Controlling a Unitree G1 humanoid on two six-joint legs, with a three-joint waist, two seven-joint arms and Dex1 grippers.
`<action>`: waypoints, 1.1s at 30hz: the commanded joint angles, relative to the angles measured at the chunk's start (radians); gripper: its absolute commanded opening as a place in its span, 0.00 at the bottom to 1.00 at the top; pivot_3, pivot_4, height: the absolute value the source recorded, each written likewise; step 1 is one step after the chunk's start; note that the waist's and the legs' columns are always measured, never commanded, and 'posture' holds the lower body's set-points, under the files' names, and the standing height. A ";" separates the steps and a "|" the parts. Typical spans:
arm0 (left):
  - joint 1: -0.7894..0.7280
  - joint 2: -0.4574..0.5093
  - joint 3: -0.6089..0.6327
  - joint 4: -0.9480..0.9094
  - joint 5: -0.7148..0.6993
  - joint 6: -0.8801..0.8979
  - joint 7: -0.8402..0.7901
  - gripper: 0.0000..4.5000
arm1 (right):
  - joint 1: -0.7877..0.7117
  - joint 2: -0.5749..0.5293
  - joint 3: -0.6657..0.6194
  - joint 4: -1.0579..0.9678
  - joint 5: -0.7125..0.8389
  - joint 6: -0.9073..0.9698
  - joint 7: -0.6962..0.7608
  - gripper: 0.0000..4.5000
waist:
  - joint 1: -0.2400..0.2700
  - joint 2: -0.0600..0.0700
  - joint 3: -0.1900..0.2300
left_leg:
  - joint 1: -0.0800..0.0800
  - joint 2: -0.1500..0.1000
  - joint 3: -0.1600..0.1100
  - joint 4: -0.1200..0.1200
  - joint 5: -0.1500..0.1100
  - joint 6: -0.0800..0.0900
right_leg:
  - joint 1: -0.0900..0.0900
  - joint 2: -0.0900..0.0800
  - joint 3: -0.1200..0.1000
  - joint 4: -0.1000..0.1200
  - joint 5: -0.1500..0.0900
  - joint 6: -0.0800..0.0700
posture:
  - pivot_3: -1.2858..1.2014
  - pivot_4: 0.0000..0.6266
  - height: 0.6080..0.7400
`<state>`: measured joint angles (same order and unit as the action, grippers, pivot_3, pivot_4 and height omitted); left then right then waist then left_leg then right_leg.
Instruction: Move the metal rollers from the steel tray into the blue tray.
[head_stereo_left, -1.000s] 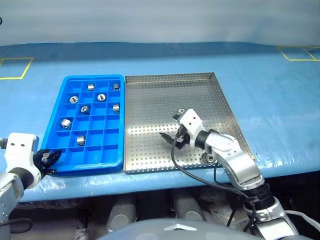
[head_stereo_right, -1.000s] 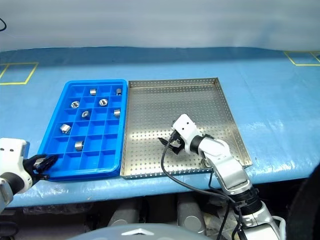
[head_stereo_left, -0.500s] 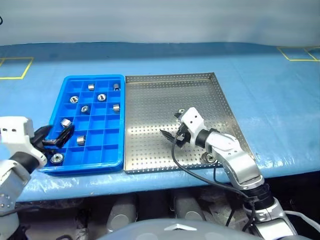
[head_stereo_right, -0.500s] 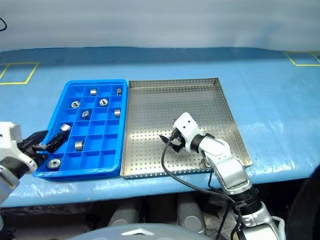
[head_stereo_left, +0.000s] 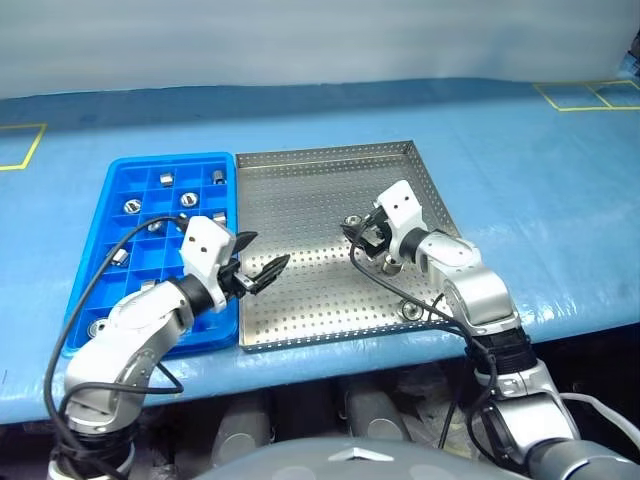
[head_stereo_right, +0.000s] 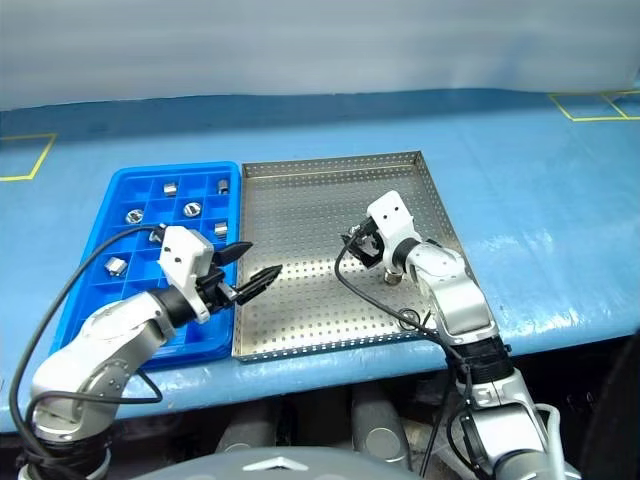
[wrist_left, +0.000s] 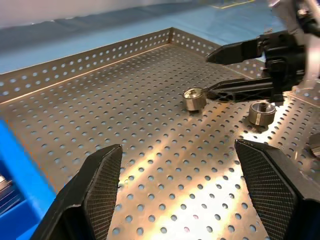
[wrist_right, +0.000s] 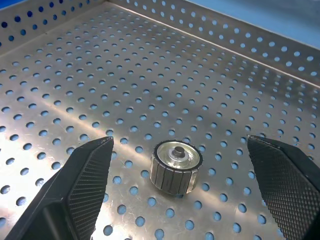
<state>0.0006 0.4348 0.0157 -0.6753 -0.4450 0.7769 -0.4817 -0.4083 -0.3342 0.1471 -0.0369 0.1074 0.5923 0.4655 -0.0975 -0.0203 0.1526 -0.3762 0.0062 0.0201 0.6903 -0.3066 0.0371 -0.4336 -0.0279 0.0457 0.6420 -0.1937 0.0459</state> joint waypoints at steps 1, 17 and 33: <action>0.009 -0.013 -0.018 -0.002 0.016 -0.063 0.009 0.87 | -0.048 0.031 -0.021 0.062 0.012 -0.052 0.003 1.00 | -0.003 0.000 0.000 | 0.000 0.000 0.000 0.000 0.000 0.000 | 0.000 0.000 0.000 0.000 0.001 0.002 | 0.46 0.24 1.00; 0.053 -0.064 -0.133 -0.003 0.077 -0.115 0.086 0.88 | -0.116 0.116 -0.036 0.334 -0.040 -0.156 -0.070 0.50 | 0.005 0.001 0.000 | 0.000 0.000 0.000 0.000 0.000 0.001 | 0.000 0.000 0.000 -0.001 0.003 0.005 | 0.47 0.24 1.00; 0.079 -0.098 -0.187 0.065 0.142 -0.214 0.091 0.88 | 0.012 0.229 0.227 -0.300 0.017 -0.045 0.004 0.38 | -0.002 0.002 0.000 | -0.002 0.002 0.000 0.000 0.000 0.000 | -0.003 0.001 0.001 0.001 0.002 0.004 | 0.46 0.24 1.00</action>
<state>0.0722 0.3260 -0.1987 -0.5764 -0.2867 0.5943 -0.3706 -0.3787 -0.1114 0.3453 -0.2828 0.1055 0.5450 0.4443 -0.0993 -0.0179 0.1525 -0.3778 0.0079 0.0203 0.6903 -0.3068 0.0376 -0.4369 -0.0268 0.0460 0.6434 -0.1914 0.0500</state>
